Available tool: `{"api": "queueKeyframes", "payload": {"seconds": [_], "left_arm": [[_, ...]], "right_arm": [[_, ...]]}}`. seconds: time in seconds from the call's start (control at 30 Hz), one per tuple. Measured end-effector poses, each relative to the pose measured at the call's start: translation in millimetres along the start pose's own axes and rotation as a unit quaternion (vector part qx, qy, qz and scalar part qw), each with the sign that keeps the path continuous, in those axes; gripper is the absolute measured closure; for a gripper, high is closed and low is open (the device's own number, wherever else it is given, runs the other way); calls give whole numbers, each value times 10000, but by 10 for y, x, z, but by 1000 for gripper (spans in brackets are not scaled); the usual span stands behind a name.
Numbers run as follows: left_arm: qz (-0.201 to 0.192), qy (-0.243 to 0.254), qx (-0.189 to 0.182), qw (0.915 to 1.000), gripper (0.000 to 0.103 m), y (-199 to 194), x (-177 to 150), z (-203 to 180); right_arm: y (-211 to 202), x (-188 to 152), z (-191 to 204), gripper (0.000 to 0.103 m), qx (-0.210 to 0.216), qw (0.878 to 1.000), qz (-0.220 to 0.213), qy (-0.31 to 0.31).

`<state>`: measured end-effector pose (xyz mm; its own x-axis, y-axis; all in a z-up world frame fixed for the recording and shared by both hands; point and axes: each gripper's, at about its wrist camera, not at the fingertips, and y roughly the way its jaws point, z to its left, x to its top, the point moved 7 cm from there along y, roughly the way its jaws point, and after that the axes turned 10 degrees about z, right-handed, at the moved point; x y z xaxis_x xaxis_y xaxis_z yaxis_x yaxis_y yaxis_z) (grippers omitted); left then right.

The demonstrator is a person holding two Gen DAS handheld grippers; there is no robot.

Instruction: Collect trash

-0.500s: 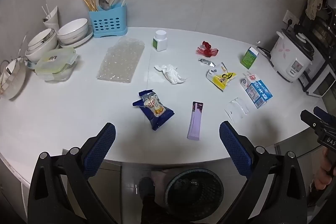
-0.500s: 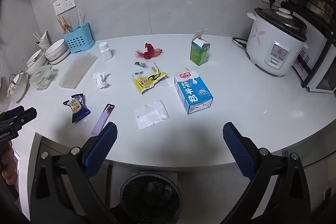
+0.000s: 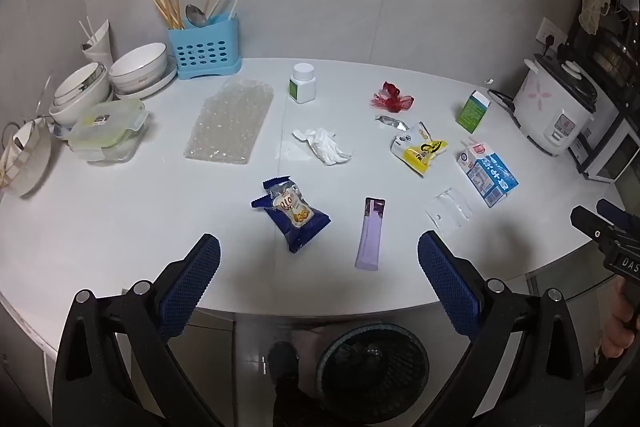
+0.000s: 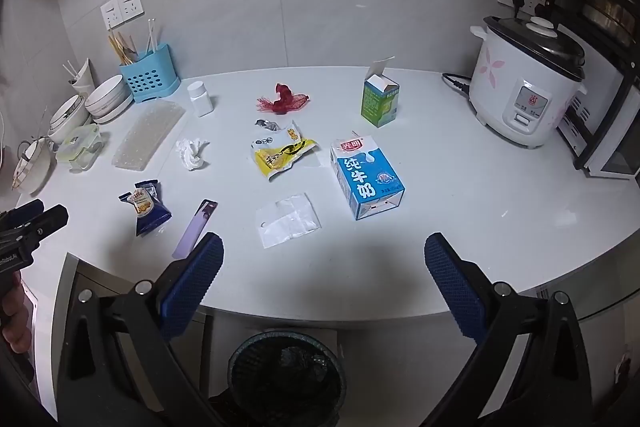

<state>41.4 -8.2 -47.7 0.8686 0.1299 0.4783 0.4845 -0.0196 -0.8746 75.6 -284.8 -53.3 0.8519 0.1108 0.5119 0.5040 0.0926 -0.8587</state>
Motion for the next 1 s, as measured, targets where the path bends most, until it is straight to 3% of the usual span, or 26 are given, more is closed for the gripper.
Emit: {"api": "queueKeyframes", "payload": {"seconds": [1.0], "left_arm": [[-18, -9, -56, 10000, 6, -45, 29, -11]], "right_arm": [[2, 76, 38, 6, 53, 10000, 8, -39]]}}
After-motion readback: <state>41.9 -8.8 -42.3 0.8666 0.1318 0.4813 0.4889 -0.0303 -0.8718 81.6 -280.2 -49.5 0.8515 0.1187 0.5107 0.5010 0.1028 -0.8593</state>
